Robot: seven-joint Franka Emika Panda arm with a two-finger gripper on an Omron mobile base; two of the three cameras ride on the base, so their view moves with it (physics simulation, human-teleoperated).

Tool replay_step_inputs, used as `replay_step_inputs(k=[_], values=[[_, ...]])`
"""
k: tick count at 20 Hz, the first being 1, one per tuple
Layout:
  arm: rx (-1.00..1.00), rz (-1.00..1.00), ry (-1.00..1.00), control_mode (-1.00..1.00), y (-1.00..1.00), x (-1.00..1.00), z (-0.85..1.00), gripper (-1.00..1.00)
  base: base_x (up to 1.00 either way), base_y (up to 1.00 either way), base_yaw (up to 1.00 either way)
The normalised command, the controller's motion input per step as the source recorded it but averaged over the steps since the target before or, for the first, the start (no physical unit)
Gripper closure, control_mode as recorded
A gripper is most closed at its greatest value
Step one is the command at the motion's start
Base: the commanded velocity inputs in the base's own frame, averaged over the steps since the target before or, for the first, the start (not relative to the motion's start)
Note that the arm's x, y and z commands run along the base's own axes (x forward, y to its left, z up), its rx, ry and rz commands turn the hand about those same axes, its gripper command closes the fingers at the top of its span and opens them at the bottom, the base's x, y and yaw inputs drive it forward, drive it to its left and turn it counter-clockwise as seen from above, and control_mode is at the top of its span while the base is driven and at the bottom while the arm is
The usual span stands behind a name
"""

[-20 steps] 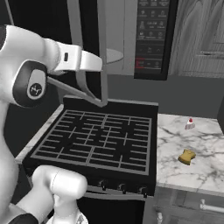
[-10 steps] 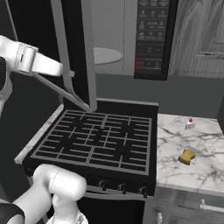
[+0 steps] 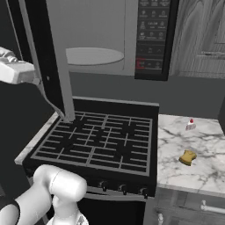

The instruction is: Place the sponge inside the microwave to prepare for sanitizing.

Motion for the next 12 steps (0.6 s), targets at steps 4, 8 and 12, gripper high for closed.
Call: replay_step_inputs(k=[4,8,12], values=[[0.04,-0.05,-0.13,-1.00,0.35,-0.33,-0.10,1.00,0.00,0.00,0.00],[0.09,0.00,-0.02,-1.00,0.25,-0.09,-0.20,1.00,0.00,0.00,0.00],[0.04,0.00,0.00,-1.00,0.06,0.00,-0.04,-1.00,0.00,0.00,0.00]])
